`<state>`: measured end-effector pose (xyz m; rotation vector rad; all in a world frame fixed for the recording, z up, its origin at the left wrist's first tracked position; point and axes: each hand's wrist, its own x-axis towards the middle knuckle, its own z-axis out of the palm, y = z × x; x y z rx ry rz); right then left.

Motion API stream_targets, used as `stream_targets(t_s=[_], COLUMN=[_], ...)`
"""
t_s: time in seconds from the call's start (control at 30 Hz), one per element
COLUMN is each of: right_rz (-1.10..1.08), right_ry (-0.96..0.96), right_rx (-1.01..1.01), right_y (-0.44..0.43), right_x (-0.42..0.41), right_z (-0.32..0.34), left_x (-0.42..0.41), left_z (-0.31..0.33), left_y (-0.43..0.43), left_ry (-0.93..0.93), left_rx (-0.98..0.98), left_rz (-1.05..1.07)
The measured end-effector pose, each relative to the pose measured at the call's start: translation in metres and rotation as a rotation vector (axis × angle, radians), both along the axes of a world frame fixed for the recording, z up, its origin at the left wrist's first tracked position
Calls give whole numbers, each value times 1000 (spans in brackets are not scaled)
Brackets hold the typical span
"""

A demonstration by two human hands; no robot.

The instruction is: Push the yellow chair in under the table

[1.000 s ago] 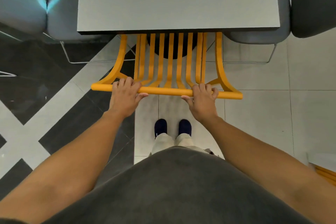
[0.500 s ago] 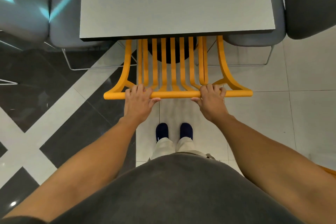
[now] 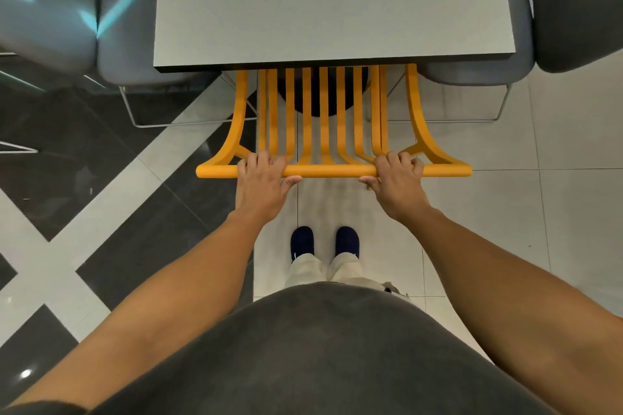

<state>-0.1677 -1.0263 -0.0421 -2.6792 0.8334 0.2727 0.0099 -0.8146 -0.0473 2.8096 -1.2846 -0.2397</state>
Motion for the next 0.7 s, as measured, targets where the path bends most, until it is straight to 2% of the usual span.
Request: stream_targets(t_s=[0.53,0.6,0.7], right_rz=[40,57,31], right_ry=[101,156,164], right_rx=[-96,-45,85], right_y=[-1,-2,-20], right_x=[-2,1,26], right_z=[4,10,32], left_x=[0,0,16], left_z=[-3,2,23], left_y=[-4,-6,-32], left_ry=[69,154,402], left_rx=[-2,22,-28], left_rz=[20,47,252])
